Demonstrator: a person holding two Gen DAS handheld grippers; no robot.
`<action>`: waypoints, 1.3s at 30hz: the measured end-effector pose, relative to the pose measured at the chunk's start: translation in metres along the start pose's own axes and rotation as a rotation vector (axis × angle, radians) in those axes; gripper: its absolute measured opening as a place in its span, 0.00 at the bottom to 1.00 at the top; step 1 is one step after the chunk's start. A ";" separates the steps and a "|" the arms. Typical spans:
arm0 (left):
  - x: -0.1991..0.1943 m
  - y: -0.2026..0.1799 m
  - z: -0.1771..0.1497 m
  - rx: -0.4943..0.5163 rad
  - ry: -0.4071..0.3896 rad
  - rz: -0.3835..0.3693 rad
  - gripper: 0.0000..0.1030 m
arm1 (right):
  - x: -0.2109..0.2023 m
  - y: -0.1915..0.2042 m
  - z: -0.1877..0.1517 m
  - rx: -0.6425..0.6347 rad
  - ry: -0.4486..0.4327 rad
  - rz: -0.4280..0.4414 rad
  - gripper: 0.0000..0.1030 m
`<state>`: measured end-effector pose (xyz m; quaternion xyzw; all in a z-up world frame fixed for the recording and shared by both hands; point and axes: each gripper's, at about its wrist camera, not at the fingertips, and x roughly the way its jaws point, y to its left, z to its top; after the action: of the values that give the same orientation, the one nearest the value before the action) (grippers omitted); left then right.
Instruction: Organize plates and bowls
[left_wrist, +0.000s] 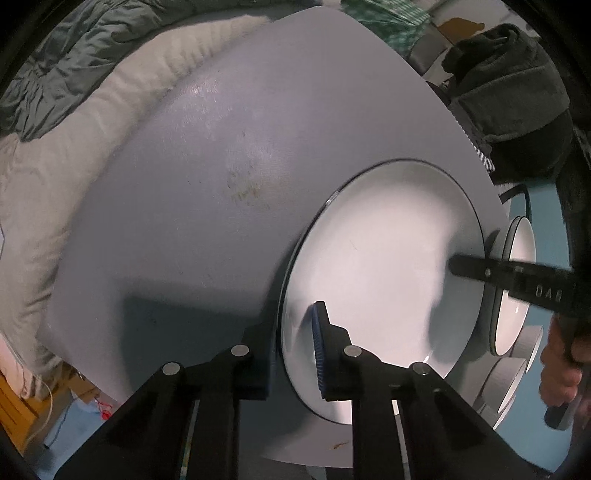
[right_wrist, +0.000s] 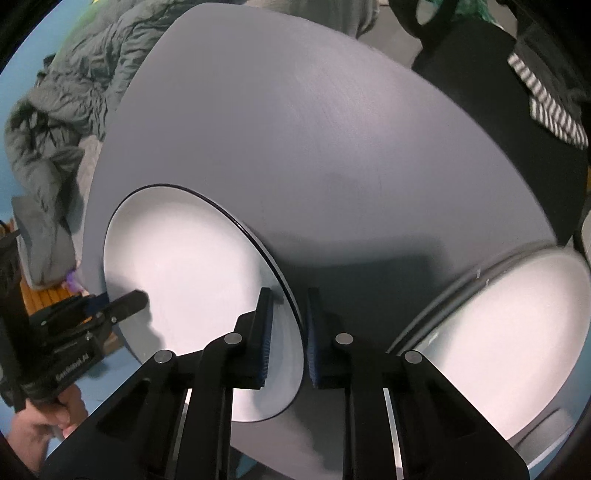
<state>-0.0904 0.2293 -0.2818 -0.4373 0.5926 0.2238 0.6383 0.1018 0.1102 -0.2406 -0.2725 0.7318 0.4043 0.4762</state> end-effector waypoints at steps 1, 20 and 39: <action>0.000 0.003 0.000 0.012 0.005 -0.004 0.15 | 0.001 -0.001 -0.005 0.018 -0.001 0.012 0.15; 0.001 -0.017 -0.003 0.256 0.070 0.034 0.16 | 0.002 -0.021 -0.074 0.242 -0.096 0.081 0.12; -0.032 -0.085 -0.016 0.332 0.040 0.029 0.16 | -0.043 -0.033 -0.093 0.255 -0.120 0.067 0.12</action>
<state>-0.0372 0.1801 -0.2256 -0.3214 0.6403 0.1233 0.6866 0.1002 0.0142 -0.1914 -0.1607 0.7562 0.3390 0.5361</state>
